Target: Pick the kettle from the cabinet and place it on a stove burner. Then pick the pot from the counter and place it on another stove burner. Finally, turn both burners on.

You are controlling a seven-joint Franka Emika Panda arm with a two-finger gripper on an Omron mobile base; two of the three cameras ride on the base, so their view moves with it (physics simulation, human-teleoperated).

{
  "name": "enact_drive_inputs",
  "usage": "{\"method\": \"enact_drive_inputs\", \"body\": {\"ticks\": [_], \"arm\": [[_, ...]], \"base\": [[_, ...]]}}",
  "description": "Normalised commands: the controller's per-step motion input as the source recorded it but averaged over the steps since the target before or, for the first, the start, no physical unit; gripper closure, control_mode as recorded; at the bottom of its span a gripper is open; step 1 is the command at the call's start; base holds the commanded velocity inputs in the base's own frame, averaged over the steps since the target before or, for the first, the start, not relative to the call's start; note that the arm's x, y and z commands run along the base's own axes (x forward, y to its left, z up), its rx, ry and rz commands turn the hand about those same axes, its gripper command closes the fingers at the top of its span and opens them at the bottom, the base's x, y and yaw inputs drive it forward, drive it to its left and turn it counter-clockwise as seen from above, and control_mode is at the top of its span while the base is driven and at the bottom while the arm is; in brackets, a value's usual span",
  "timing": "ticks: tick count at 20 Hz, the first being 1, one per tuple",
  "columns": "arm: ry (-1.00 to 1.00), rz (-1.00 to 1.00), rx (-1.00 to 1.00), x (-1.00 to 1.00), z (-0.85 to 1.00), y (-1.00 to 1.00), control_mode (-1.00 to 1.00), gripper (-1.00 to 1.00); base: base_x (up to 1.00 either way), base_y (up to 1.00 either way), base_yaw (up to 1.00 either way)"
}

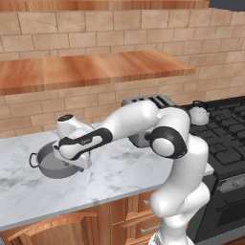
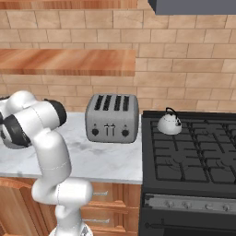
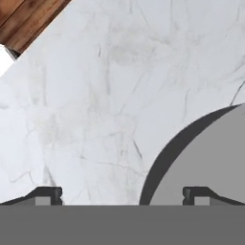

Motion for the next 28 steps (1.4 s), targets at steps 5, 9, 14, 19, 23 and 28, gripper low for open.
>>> {"method": "enact_drive_inputs", "body": {"ticks": [5, 9, 14, 19, 23, 28], "arm": [[0.01, -0.04, -0.02, 0.18, -0.17, 0.07, -1.0, -1.0], [0.04, -0.03, -0.02, 0.25, -0.09, 0.1, -1.0, -1.0], [0.05, -0.03, -0.02, 0.28, -0.1, 0.09, -1.0, -1.0], [0.05, -0.02, -0.02, 0.18, -0.17, 0.14, -1.0, -1.0], [0.04, 0.0, 0.0, 0.0, -0.38, 0.12, -1.0, -1.0], [0.05, 0.0, 0.0, 0.0, -0.44, 0.12, -1.0, 1.0]], "base": [[0.0, 0.0, 0.0], [0.0, 0.0, 0.0], [0.0, 0.0, 0.0], [0.0, 0.0, 0.0], [0.0, 0.0, 0.0], [0.0, 0.0, 0.0]]}}
